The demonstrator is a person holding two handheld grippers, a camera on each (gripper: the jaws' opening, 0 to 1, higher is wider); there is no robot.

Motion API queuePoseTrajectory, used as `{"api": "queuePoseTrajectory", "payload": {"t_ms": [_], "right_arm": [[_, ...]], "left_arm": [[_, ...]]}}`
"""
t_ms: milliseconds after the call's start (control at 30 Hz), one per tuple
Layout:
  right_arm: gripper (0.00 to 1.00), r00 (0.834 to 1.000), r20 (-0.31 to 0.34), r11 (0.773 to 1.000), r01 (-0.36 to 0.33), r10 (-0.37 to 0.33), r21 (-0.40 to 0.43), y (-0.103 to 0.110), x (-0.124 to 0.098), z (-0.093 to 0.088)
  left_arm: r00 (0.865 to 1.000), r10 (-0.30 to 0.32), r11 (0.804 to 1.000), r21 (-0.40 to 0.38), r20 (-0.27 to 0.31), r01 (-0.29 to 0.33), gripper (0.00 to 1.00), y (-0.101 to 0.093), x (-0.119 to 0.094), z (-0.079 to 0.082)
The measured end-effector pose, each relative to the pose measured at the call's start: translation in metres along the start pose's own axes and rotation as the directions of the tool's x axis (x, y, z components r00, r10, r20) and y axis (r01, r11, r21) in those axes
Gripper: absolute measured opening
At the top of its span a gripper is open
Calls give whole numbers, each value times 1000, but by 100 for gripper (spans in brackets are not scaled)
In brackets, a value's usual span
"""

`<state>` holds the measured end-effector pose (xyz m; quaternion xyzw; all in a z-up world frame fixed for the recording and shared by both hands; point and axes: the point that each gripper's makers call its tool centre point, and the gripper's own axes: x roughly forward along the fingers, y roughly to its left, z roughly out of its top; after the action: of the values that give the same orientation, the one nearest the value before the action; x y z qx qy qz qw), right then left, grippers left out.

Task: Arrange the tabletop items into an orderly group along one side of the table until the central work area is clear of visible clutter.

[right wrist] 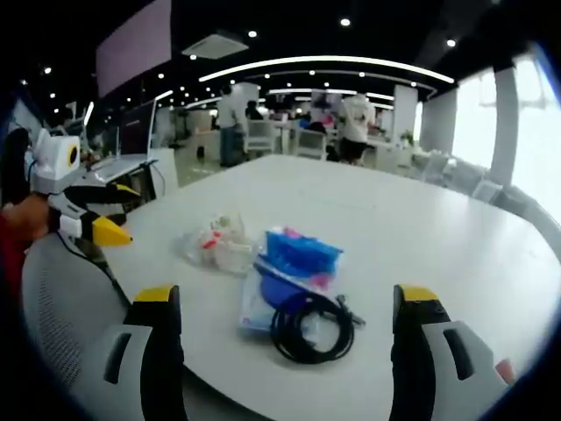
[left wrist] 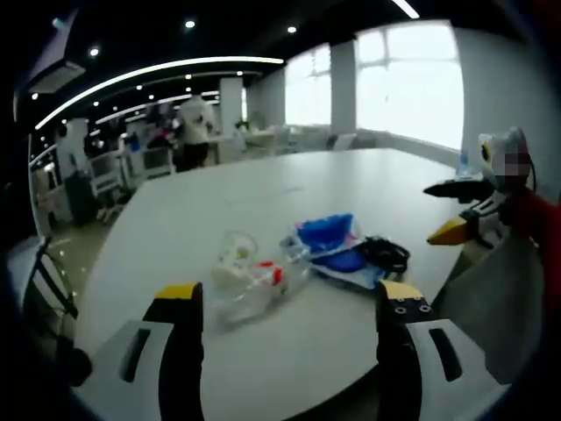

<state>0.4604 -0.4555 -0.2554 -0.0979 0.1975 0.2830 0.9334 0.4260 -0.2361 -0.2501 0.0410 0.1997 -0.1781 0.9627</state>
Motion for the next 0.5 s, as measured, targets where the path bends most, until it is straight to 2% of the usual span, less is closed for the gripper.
{"api": "queuePoseTrajectory", "payload": {"t_ms": [500], "right_arm": [[99, 1000, 5, 1000, 13, -13, -2, -2, -1, 1]], "left_arm": [[1000, -7, 1000, 3, -2, 7, 76, -2, 0, 0]]}}
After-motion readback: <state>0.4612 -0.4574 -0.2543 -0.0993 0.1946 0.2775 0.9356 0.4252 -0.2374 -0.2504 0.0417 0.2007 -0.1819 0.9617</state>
